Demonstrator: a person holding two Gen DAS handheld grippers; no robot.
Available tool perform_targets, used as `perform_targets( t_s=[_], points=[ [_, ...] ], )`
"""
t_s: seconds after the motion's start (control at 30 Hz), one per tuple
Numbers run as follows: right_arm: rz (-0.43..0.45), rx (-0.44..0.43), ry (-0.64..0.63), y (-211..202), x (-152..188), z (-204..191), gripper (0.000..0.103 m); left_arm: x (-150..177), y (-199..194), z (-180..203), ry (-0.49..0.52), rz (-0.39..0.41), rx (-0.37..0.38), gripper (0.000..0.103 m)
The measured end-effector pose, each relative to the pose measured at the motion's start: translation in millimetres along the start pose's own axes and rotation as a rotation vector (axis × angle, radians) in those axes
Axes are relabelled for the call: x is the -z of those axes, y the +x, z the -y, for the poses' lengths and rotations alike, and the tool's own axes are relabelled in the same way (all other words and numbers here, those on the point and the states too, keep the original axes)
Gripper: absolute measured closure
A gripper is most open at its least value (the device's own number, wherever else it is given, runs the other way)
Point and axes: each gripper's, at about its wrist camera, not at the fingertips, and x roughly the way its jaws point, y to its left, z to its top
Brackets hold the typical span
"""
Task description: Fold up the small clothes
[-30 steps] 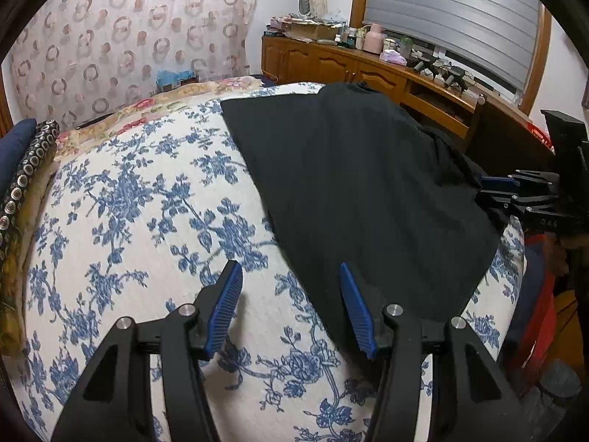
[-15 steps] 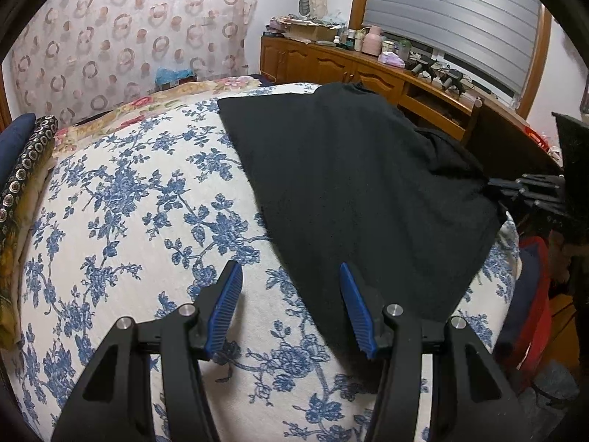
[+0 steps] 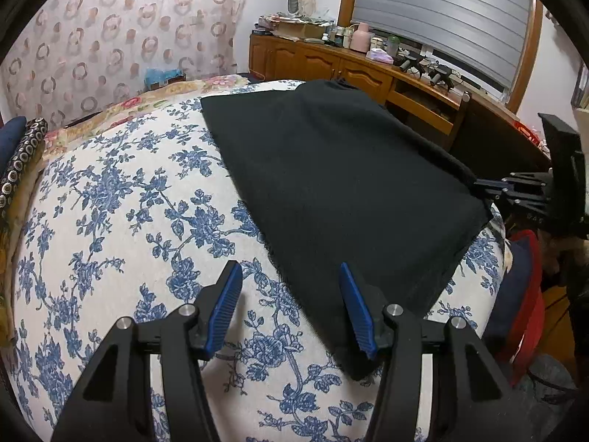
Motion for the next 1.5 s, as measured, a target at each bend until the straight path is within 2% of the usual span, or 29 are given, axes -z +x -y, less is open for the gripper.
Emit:
perform_targets(
  t_s=[0.37, 0.47, 0.53, 0.6, 0.63, 0.7, 0.87, 0.93, 1.0, 1.07, 1.1, 1.17, 1.37, 1.5],
  points=[
    [-0.003, -0.003, 0.02, 3, 0, 4, 0.101, 6, -7, 5, 0.008, 0.003, 0.008, 0.049],
    [0.0, 0.012, 0.017, 1, 0, 3, 0.097, 7, -6, 6, 0.008, -0.003, 0.017, 0.049],
    [0.006, 0.024, 0.016, -1, -2, 2, 0.092, 8, -5, 7, 0.011, -0.012, 0.024, 0.049],
    [0.014, 0.031, 0.018, -3, -3, 2, 0.077, 12, -2, 10, 0.019, -0.029, 0.037, 0.049],
    [0.023, 0.03, 0.021, -5, -4, 2, 0.073, 13, -1, 11, 0.023, -0.037, 0.042, 0.049],
    [0.035, 0.025, 0.023, -8, -5, 1, 0.056, 16, 2, 14, 0.033, -0.051, 0.045, 0.049],
    [0.065, -0.014, -0.002, -16, -10, -13, 0.048, 17, 2, 17, 0.041, -0.056, 0.052, 0.049],
    [0.073, -0.033, -0.015, -16, -12, -20, 0.044, 17, 1, 17, 0.036, -0.057, 0.077, 0.058],
    [0.079, -0.058, -0.031, -16, -13, -29, 0.041, 17, 0, 18, 0.03, -0.066, 0.114, 0.075],
    [0.076, -0.087, -0.05, -13, -13, -38, 0.04, 16, 0, 21, 0.04, -0.075, 0.118, 0.08],
    [0.072, -0.098, -0.059, -12, -12, -42, 0.039, 16, 0, 22, 0.045, -0.076, 0.122, 0.091],
    [0.062, -0.124, -0.084, -7, -11, -51, 0.039, 12, -5, 24, 0.049, -0.06, 0.136, 0.099],
    [0.037, -0.178, -0.125, 2, -6, -69, 0.037, -18, -34, 30, 0.045, 0.062, 0.162, 0.101],
    [0.047, -0.197, -0.133, 0, -6, -74, 0.037, -43, -47, 35, 0.059, 0.133, 0.153, 0.101]
  ],
)
